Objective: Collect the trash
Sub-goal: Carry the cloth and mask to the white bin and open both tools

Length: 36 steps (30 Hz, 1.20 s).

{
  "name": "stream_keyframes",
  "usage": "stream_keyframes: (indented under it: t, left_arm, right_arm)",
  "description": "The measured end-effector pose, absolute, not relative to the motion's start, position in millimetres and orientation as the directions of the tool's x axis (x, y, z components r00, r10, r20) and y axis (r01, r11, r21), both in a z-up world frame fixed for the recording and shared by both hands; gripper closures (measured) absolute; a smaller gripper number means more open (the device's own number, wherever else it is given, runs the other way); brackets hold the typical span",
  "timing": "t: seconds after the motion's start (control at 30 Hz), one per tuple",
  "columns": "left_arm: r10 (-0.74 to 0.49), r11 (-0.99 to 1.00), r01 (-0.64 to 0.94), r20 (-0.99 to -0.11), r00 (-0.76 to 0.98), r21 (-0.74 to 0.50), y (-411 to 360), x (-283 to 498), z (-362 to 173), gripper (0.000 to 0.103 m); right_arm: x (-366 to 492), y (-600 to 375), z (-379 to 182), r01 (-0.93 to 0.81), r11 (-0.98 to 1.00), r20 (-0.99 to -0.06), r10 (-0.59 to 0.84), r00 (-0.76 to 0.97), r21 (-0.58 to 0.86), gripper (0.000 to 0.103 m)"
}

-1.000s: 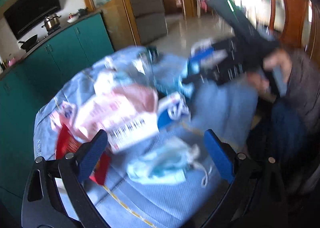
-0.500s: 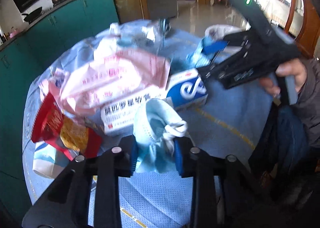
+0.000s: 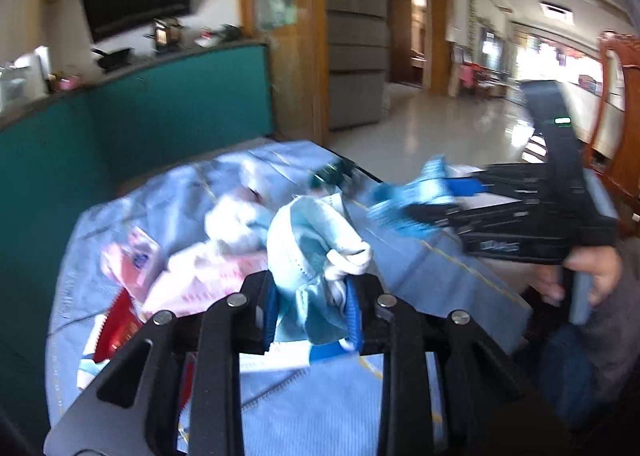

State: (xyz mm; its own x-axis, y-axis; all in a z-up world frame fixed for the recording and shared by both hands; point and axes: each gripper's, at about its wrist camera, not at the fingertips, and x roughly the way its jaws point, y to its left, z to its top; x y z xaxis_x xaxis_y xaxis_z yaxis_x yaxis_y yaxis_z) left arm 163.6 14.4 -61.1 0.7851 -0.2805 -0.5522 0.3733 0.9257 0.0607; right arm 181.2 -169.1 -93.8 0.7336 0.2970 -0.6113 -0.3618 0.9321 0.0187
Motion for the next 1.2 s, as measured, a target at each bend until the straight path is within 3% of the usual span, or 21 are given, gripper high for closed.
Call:
stream_keyframes:
  t: [0.2,0.4,0.57,0.73,0.97,1.07,1.13,1.2]
  left_arm:
    - [-0.133,0.962,0.237,-0.524,0.841,0.136,-16,168,-60,0.075]
    - [-0.151,0.96,0.245,-0.486,0.861,0.136,-54,157,-49,0.075]
    - [-0.254,0.935,0.337,-0.458,0.852,0.108,-105,166,-31,0.075]
    - [-0.445,0.861,0.508,-0.537,0.717,-0.035,-166,197,-31,0.075]
    - [-0.465,0.804,0.594,-0.638,0.614,-0.015,-241,219,-89,0.073]
    - [-0.465,0.78,0.625,-0.667,0.583,0.003,-257,218,-109,0.055]
    - [-0.466,0.782,0.623,-0.667,0.581,-0.004,-259,217,-112,0.035]
    - [-0.46,0.792,0.61,-0.652,0.603,0.006,-256,217,-109,0.027]
  right_arm:
    - [176,-220,-75,-0.239,0.97,-0.56,0.219,0.799,0.037,0.057]
    - [167,-266,-69,-0.066,0.998,-0.524,0.065,0.849,0.016,0.057]
    - [153,-306,-66,0.062,0.998,-0.503,-0.038,0.863,0.031,0.057]
    - [142,-354,-72,0.225,0.973,-0.523,-0.169,0.836,0.046,0.057]
    - [141,-393,-94,0.331,0.942,-0.587,-0.243,0.772,0.045,0.057]
    - [139,-396,-98,0.328,0.944,-0.596,-0.241,0.766,0.041,0.057]
    - [139,-395,-99,0.32,0.946,-0.598,-0.235,0.767,0.04,0.057]
    - [139,-394,-99,0.308,0.95,-0.601,-0.221,0.768,0.044,0.057]
